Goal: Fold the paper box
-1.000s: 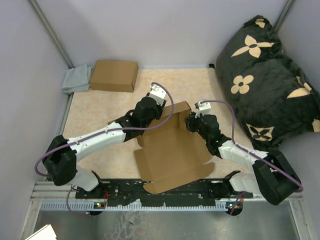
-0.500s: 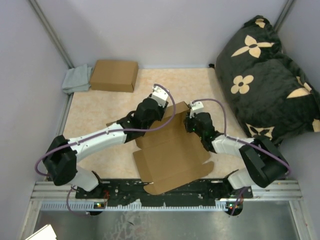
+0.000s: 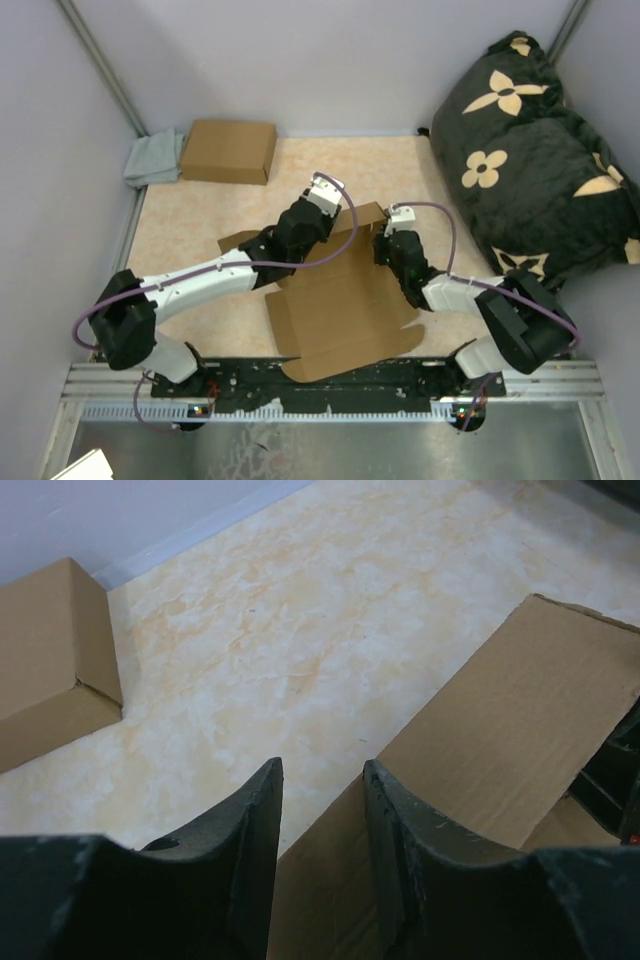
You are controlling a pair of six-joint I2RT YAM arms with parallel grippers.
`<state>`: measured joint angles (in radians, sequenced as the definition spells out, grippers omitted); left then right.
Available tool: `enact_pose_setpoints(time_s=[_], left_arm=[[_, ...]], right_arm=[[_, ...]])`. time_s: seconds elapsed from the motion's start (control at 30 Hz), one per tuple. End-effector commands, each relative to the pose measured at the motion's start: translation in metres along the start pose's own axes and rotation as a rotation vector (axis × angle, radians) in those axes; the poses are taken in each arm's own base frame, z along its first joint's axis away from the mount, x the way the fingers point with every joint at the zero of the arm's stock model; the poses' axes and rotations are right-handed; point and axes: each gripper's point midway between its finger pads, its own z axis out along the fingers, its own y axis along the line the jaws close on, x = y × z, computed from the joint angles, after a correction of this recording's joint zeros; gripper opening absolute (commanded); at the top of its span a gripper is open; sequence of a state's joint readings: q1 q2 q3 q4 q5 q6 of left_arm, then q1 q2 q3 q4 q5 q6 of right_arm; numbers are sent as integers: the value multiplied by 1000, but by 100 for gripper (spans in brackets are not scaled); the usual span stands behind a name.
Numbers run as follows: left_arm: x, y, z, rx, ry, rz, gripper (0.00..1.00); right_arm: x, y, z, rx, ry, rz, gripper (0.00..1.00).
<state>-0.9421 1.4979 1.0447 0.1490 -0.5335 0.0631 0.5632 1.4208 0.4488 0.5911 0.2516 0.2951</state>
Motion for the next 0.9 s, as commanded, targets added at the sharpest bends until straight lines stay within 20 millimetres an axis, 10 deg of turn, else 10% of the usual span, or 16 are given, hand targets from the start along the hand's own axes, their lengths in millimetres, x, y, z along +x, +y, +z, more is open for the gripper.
enact_pose_setpoints(time_s=[0.0,0.2,0.5,0.6,0.73,0.87], left_arm=[[10,6,-5,-29,30,35,45],[6,12,-10,-47,13,30,45],[6,17,-11,-70,10,41,45],[2,25,-13,-108,1,39,46],[-12,44,-19,-180,-32,16,56],[-32,80,-29,-245,-83,-85,65]], right_arm=[[-27,-8,-4,60,-124,119,3],[-35,1,-4,14,-137,103,35],[-56,10,-12,-45,-202,59,41],[-58,12,-10,-48,-196,40,35],[-51,3,-3,19,-152,44,0],[-43,-11,-4,87,-135,60,0]])
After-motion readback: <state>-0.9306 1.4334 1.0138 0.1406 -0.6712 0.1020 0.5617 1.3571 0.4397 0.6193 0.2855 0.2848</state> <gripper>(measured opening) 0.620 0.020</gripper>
